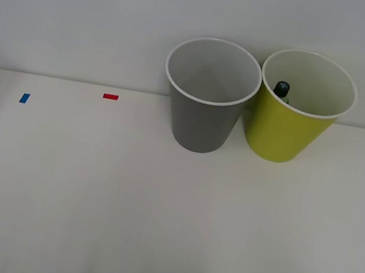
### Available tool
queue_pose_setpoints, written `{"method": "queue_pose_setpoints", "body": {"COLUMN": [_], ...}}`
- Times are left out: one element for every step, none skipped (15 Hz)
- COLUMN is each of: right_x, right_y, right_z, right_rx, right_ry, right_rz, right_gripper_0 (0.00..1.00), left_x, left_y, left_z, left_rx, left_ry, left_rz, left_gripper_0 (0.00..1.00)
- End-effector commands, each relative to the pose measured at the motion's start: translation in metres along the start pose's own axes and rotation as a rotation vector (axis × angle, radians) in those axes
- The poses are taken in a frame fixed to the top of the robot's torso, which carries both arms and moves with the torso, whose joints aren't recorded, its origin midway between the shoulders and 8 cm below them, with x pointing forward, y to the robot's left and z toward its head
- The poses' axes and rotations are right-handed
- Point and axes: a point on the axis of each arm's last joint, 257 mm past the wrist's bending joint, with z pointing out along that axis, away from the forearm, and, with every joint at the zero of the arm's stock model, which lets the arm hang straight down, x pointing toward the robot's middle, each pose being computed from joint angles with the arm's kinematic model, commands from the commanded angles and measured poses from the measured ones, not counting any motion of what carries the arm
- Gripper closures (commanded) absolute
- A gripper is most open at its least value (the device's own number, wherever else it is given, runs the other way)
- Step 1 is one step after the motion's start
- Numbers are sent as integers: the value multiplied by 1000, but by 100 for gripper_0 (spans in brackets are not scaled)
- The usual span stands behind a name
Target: Put cans in the gray bin and PET bottles in the light green bin.
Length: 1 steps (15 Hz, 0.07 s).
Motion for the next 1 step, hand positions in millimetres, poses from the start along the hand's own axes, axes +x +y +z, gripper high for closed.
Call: {"method": "queue_pose_setpoints", "body": {"right_x": [0], "right_y": [0], "right_z": [0], "right_rx": [0], "right_ry": [0], "right_rz": [0], "right_gripper_0": [0], "left_x": [0], "left_y": [0], "left_z": [0], "left_rx": [0], "left_ry": [0], "left_rz": [0], "left_gripper_0": [0]}}
